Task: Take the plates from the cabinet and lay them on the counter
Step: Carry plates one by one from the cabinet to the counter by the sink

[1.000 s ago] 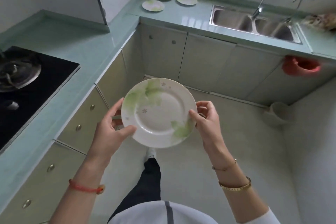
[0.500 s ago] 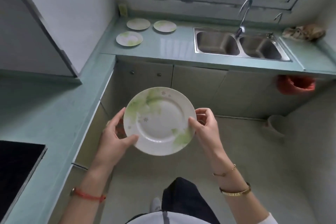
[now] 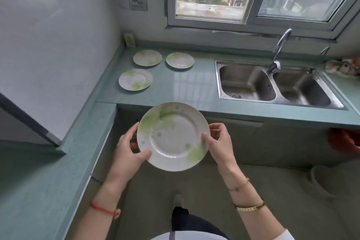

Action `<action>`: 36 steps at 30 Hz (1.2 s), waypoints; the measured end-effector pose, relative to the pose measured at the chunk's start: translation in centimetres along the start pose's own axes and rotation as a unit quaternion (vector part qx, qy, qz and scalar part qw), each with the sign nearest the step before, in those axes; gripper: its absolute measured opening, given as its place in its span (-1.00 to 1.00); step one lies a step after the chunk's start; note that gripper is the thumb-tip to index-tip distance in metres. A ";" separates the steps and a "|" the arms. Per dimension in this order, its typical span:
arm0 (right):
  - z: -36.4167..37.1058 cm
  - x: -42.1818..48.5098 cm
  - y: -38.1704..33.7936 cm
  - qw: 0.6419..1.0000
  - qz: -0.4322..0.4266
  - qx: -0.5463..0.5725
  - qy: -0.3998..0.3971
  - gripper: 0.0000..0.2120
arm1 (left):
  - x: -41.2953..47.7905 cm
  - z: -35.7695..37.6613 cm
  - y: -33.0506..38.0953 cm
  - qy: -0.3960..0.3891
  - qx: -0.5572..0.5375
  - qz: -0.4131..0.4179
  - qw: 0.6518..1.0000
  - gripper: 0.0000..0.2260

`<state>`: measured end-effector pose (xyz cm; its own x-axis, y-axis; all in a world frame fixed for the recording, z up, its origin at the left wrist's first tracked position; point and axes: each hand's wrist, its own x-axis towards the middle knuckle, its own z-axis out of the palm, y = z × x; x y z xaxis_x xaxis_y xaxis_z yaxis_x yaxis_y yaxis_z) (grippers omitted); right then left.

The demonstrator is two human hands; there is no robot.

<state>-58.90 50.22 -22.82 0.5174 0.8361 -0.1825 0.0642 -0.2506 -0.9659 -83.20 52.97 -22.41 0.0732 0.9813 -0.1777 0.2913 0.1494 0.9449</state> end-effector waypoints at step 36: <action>17.9 47.1 3.7 0.950 0.143 -0.278 0.007 -0.73 | 49.5 10.0 -3.4 -0.073 0.194 -0.082 0.975 -0.42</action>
<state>-49.55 97.39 -38.22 0.5930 0.6890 -0.4167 0.3585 -0.6893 -0.6296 -70.97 99.82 -37.14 0.1213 0.9165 -0.3813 0.6470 0.2183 0.7306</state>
